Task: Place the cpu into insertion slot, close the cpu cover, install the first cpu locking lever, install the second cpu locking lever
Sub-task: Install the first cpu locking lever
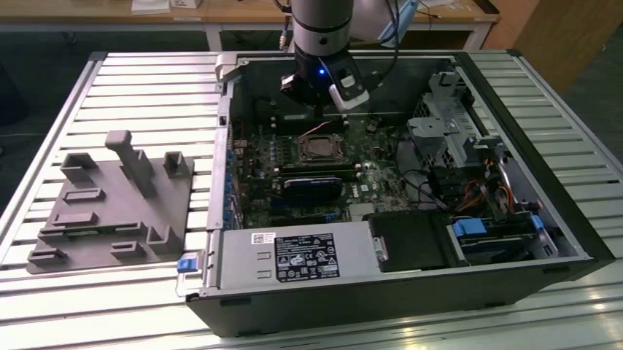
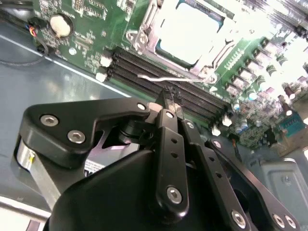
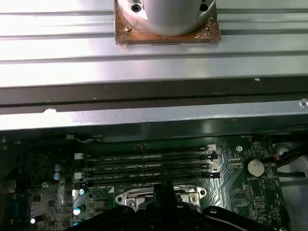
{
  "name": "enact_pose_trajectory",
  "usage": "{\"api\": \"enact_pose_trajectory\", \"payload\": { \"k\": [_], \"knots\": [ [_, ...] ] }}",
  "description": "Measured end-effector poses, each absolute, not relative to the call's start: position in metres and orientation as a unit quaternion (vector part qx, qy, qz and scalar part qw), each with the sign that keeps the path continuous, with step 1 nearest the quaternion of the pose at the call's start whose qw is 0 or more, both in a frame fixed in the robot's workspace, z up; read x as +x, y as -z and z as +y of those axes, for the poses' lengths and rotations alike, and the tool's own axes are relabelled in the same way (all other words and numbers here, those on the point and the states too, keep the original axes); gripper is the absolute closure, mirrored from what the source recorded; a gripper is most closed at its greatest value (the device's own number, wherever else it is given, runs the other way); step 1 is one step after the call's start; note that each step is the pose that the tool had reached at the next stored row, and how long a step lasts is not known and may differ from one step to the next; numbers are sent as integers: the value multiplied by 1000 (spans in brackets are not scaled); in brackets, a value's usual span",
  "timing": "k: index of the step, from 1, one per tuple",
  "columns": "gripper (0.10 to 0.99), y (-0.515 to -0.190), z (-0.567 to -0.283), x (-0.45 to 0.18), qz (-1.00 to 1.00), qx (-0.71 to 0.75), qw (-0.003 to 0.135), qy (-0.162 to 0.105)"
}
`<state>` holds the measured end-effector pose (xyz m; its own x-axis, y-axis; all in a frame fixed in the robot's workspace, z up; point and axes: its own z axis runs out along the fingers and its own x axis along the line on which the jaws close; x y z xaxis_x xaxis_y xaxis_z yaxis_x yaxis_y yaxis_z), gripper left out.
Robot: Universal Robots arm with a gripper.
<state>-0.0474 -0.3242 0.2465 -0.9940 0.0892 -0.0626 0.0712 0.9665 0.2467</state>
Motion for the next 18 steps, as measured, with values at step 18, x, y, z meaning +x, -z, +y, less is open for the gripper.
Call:
{"api": "enact_pose_trajectory", "payload": {
  "k": [18],
  "knots": [
    [980, -226, -324, -48, 991, 42, 53, -117]
  ]
}}
